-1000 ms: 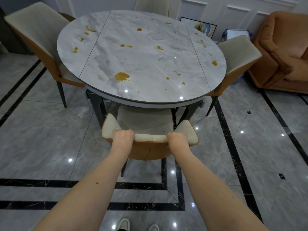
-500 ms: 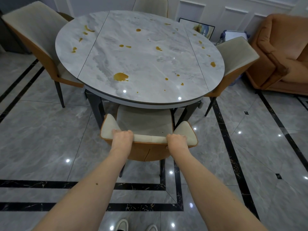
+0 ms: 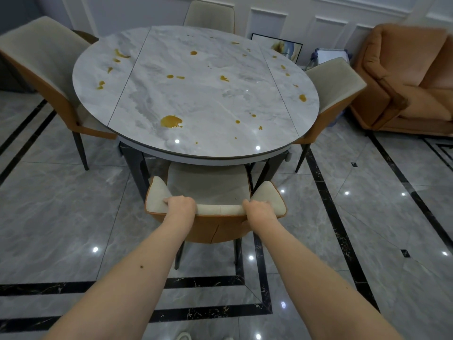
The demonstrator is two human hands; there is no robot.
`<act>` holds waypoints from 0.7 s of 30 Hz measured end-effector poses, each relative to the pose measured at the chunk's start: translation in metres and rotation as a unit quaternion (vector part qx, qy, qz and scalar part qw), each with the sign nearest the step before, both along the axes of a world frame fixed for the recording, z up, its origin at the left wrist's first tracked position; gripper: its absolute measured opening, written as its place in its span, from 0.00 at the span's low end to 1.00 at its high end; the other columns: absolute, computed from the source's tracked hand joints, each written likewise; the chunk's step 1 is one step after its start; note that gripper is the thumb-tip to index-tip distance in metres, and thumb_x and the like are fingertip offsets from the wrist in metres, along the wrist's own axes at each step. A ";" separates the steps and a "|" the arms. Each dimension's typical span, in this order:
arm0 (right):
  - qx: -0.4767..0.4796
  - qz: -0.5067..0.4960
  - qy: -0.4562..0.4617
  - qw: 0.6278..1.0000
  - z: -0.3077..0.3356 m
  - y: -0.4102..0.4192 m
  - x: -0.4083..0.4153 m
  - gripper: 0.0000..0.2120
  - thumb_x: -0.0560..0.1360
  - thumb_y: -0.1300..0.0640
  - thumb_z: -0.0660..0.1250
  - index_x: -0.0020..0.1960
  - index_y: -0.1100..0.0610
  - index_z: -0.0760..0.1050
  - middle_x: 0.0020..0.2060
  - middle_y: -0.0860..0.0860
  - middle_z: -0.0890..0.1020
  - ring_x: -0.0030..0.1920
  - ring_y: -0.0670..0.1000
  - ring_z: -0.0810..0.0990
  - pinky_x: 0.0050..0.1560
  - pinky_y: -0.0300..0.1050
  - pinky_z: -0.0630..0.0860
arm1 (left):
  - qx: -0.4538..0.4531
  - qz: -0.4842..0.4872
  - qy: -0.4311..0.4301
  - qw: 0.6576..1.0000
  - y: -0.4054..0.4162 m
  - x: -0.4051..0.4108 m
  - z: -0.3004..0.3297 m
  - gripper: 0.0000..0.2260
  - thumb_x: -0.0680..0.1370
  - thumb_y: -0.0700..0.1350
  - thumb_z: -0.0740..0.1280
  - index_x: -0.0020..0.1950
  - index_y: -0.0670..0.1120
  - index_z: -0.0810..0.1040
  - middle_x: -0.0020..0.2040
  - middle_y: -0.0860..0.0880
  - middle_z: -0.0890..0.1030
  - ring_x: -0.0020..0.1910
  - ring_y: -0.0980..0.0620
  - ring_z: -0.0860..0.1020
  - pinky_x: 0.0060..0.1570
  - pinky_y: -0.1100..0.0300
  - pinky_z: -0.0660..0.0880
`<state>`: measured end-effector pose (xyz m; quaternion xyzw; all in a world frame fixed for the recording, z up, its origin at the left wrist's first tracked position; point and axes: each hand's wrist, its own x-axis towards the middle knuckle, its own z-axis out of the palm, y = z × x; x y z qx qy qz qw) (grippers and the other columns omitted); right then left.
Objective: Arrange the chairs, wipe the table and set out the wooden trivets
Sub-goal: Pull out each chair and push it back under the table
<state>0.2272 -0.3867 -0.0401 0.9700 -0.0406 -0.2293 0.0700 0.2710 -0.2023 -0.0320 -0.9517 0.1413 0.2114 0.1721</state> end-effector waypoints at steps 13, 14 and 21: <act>0.200 -0.128 -0.026 0.971 0.049 -0.144 -0.025 0.24 0.74 0.53 0.69 0.69 0.53 0.69 0.65 0.53 0.73 0.64 0.53 0.73 0.65 0.50 0.72 | -0.189 -0.076 0.163 0.965 -0.159 0.013 0.047 0.25 0.77 0.59 0.62 0.67 0.42 0.70 0.62 0.45 0.75 0.59 0.45 0.75 0.58 0.51 0.72; 0.196 -0.129 -0.027 0.972 0.049 -0.156 -0.025 0.24 0.75 0.52 0.69 0.69 0.53 0.69 0.66 0.53 0.73 0.65 0.54 0.72 0.65 0.50 0.71 | -0.188 -0.079 0.155 0.967 -0.170 0.015 0.046 0.25 0.77 0.58 0.62 0.67 0.43 0.70 0.63 0.45 0.75 0.59 0.44 0.75 0.59 0.51 0.72; 0.180 -0.188 -0.030 0.965 0.048 -0.294 -0.026 0.24 0.77 0.51 0.66 0.71 0.53 0.67 0.68 0.53 0.71 0.66 0.54 0.71 0.66 0.48 0.69 | -0.186 -0.127 0.172 0.959 -0.316 0.037 0.042 0.19 0.78 0.55 0.62 0.61 0.42 0.74 0.55 0.43 0.77 0.55 0.44 0.77 0.53 0.52 0.73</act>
